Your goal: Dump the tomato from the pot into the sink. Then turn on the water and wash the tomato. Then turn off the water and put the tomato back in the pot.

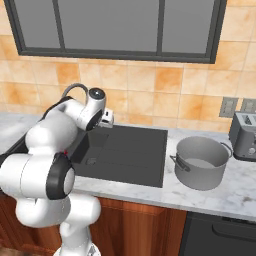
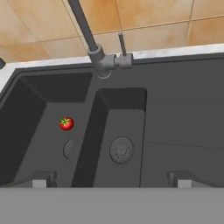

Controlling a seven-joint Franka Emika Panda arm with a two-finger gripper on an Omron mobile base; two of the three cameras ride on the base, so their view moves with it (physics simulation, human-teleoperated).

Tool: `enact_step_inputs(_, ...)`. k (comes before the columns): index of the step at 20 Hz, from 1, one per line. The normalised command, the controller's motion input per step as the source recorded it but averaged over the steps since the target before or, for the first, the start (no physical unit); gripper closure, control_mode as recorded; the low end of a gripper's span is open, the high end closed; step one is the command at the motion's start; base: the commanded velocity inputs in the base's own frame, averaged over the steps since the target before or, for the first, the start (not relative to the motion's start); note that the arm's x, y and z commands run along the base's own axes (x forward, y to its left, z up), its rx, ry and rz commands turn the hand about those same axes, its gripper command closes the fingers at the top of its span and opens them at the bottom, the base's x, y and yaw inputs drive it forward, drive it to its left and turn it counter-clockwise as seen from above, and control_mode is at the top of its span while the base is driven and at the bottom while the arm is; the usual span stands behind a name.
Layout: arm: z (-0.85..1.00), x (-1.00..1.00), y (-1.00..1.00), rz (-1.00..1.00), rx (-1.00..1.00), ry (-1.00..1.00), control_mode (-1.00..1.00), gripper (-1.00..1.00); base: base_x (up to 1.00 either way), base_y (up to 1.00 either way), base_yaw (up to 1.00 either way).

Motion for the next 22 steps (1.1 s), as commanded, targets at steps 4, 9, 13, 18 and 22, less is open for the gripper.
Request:
enact_step_inputs(4,-0.20,0.49,0.13,0.00,0.01,-0.02,-1.00,-1.00,0.00,0.00,0.00)
enact_step_inputs(9,-0.07,0.39,0.12,-0.01,0.00,-0.09,-1.00,-1.00,0.00,0.00,0.00)
enact_step_inputs(13,-0.03,0.43,0.11,-0.02,0.00,-0.03,-1.00,-1.00,0.00,0.00,0.00)
enact_step_inputs(18,-0.11,0.36,0.03,-0.02,0.00,0.00,-1.00,-1.00,0.00,0.00,0.00)
enact_step_inputs(22,-0.24,0.50,0.00,-0.02,0.00,0.00,-1.00,-1.00,0.00,0.00,0.00)
